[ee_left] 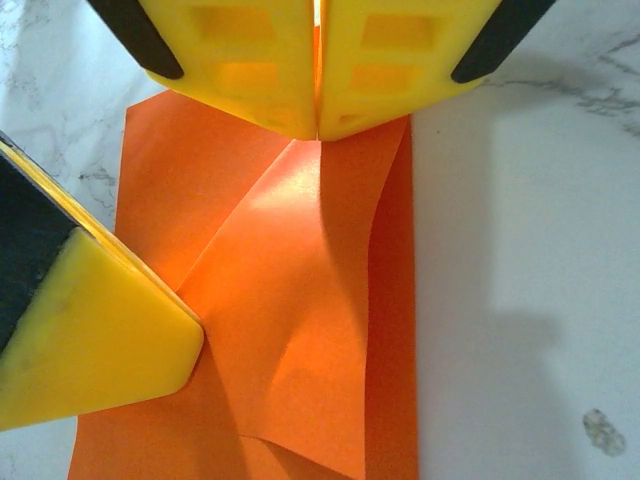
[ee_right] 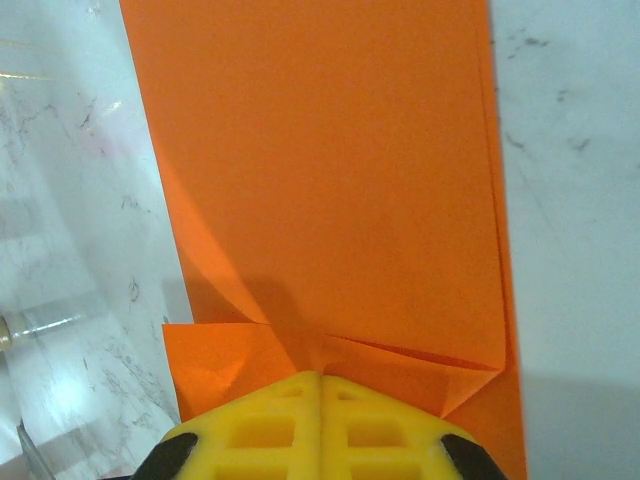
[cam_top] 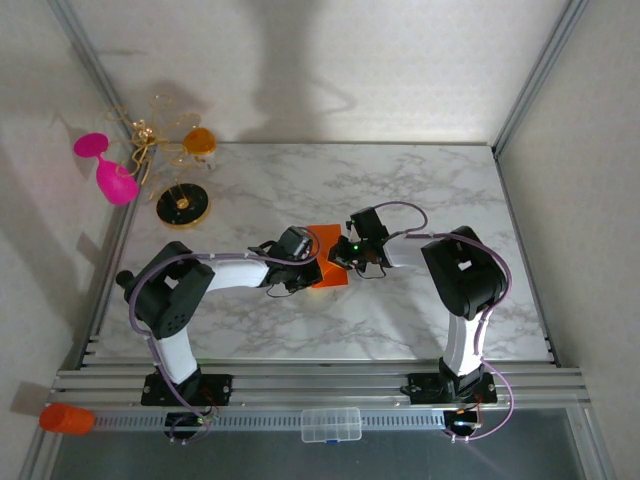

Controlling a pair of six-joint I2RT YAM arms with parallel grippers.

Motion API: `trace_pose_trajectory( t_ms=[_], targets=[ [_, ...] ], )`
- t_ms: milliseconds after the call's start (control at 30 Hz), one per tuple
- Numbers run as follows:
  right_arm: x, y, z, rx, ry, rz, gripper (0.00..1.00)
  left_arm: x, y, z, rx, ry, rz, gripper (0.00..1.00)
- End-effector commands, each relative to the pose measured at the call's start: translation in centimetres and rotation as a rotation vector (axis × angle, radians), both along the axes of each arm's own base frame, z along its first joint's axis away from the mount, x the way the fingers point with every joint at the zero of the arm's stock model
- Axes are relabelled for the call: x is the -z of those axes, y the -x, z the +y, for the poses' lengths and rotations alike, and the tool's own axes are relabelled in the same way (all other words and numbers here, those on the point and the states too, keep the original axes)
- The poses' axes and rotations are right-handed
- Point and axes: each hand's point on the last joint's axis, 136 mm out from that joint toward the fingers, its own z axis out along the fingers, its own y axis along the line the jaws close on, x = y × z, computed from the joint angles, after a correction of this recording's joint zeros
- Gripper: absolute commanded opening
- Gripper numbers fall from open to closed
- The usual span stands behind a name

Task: Fold a paper plane with a square sheet of paper (pick it up from the middle)
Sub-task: Fold the triangle a second time at the center of the table.

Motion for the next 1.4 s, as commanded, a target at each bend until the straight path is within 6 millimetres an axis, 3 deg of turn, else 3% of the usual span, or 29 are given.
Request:
trace_pose_trajectory(
  t_ms=[0, 233, 367, 667, 1367],
  targets=[
    [6.9, 4.0, -4.3, 0.046, 0.224, 0.184, 0.02, 1.3, 0.9, 0.6, 0.002, -0.036, 0.031, 0.1],
    [6.8, 3.9, -4.2, 0.045, 0.22, 0.183, 0.02, -2.7, -0.5, -1.0, 0.012, 0.049, -0.031, 0.11],
    [6.9, 3.9, -4.2, 0.045, 0.219, 0.184, 0.01, -3.5, -1.5, -0.6, -0.002, 0.051, -0.055, 0.11],
    [7.1, 4.2, -4.2, 0.043, 0.218, 0.191, 0.02, -2.3, -2.4, -0.8, 0.019, 0.016, -0.041, 0.12],
    [7.3, 4.3, -4.3, 0.043, 0.221, 0.197, 0.02, 1.2, 0.0, 0.3, 0.035, -0.041, 0.048, 0.11]
  ],
)
